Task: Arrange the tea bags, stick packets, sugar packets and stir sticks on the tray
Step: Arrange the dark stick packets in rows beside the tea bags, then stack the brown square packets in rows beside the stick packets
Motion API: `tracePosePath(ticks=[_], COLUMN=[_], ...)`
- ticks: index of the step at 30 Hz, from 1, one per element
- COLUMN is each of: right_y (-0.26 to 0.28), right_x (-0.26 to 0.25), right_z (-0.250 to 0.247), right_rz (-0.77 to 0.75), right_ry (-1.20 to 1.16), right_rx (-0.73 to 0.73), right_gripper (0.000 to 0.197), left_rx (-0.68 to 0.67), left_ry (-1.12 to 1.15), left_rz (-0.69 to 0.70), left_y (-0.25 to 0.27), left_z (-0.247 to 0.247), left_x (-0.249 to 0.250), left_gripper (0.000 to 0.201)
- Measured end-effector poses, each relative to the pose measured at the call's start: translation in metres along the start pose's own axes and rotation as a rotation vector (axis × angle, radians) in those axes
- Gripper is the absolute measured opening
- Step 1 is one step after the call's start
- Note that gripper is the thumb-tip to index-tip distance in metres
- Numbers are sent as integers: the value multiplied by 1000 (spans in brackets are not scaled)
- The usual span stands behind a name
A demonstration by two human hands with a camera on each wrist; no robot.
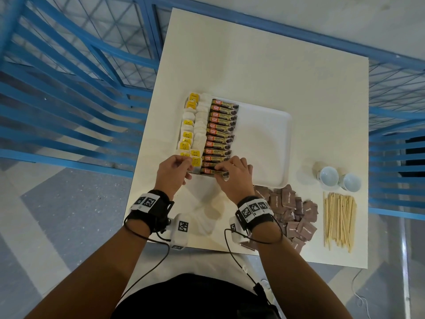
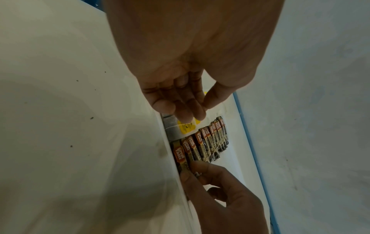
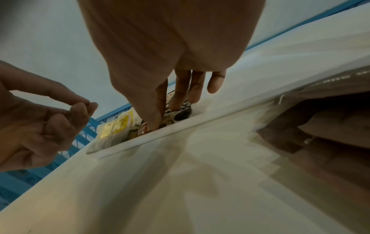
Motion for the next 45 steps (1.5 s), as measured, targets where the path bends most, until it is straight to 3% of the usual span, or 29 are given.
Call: tracePosePath(ticks=[17,24,29,35,39,42,45], right_y=[2,38,82,114,121,120,116], right_x=[-1,11,46,124,156,159,161], right_z=[-11,-46,-61,-77,-80,-76,-74], right_rz=[23,110,293,459,416,336,287], right_ry=[-42,-300,-466,-287,-73,6,-8], right_rx=[50,178,194,167,96,-16,-49], right_gripper=[11,3,4,7,35,57,54], left_rx=[-52,-276,-462,-611,-586,-501,-392], left_ry=[-89,-277,-483,-719,-953,-1058,-1050], left_rz=[61,222,389,646,693,753,773], left_y=[5,22,42,77,85,92,95], left_z=[7,50,92,151,184,197,202], left_x=[7,20,9,2,-19,-30,-35], left_gripper=[10,5,4,21,50,55,52])
Point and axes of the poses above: each hand's wrist, its own y-axis away from the middle knuckle, its own z-axis out of the palm, x = y × z, the point moved 6 cm from there along -y, towards the middle knuckle, and after that the axes turned 1 degree about z, right-handed, at the moved point
